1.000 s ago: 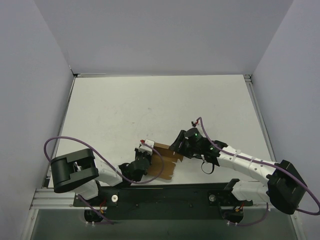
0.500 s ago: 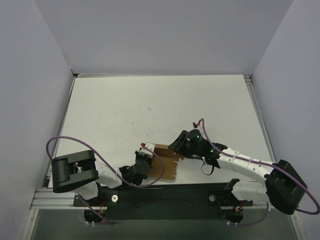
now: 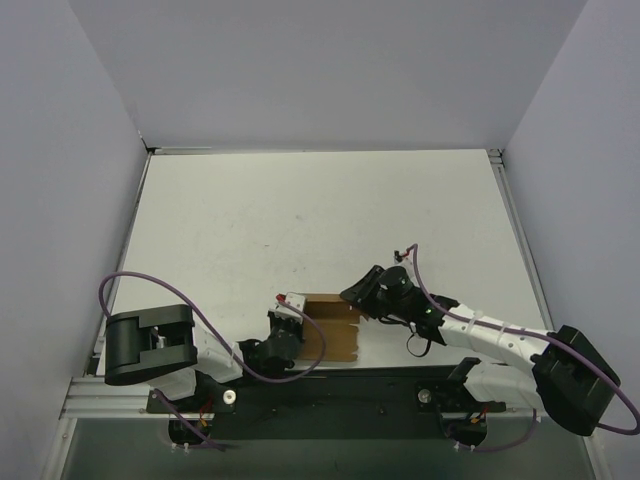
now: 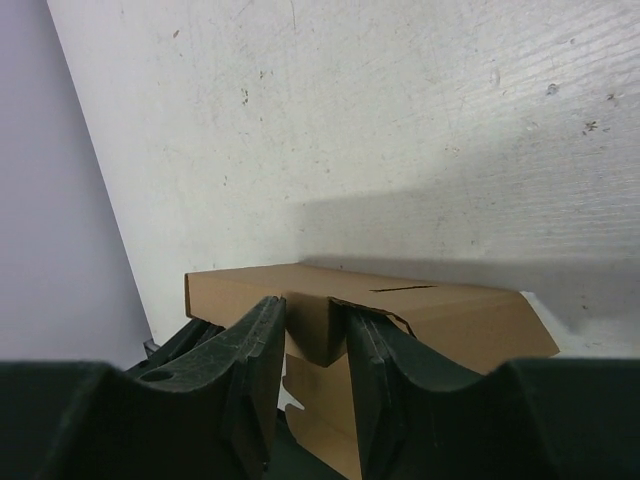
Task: Fold the paper box
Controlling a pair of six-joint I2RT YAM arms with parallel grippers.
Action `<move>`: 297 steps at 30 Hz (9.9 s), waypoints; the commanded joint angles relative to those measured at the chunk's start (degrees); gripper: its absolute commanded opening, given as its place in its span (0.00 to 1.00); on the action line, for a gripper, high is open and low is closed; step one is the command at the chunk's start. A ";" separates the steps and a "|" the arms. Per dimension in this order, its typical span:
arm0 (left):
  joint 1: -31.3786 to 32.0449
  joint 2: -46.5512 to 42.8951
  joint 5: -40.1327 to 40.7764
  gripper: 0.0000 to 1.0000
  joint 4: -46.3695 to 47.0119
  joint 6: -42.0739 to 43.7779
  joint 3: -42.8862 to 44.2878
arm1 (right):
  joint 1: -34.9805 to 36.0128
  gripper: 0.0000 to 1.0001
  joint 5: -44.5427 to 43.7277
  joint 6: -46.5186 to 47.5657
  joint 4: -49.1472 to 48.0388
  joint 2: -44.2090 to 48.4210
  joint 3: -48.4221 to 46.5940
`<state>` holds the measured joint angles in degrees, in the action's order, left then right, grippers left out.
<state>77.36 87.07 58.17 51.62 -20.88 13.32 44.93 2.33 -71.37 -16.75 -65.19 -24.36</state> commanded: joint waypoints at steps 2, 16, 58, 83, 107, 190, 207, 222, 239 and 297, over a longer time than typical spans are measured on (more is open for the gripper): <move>1.91 0.30 -2.89 0.00 -0.11 -2.05 0.13 | -0.45 0.29 -4.08 -3.86 -9.00 2.26 0.98; 2.88 0.82 -1.13 0.00 -5.82 -3.99 3.73 | 0.60 0.05 -10.22 -10.45 -9.10 4.81 3.18; -9.34 0.47 -7.55 0.00 -0.46 5.51 5.84 | 14.67 0.39 -21.67 11.34 8.05 -5.29 -6.40; -8.72 0.03 -7.02 0.00 1.38 4.71 4.61 | 11.06 0.35 -22.28 4.22 14.65 -9.43 -3.42; -6.08 2.67 -7.02 0.00 2.35 4.89 5.66 | 10.26 0.10 -24.03 9.67 7.43 -9.44 -3.41; -8.37 1.97 -8.69 0.00 -1.52 5.42 6.89 | 1.13 0.42 -2.95 33.40 3.49 3.76 2.65; -8.37 1.26 -12.63 0.00 3.92 6.99 4.35 | 3.59 0.42 1.89 40.87 -2.67 3.40 3.26; -9.33 0.65 -17.30 0.00 9.56 8.58 1.62 | 3.68 0.40 9.88 46.50 -3.90 6.39 4.41; -10.83 0.29 -24.24 0.00 14.48 9.90 -0.58 | 4.29 0.38 4.20 47.47 -3.72 5.42 4.76; -29.36 -30.98 -70.28 0.90 -16.18 2.96 0.65 | -3.35 0.00 4.42 55.45 -0.66 2.34 0.90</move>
<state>54.00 59.57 1.91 41.19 -15.75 13.52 42.98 -2.24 -19.68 -21.78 -65.87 -19.99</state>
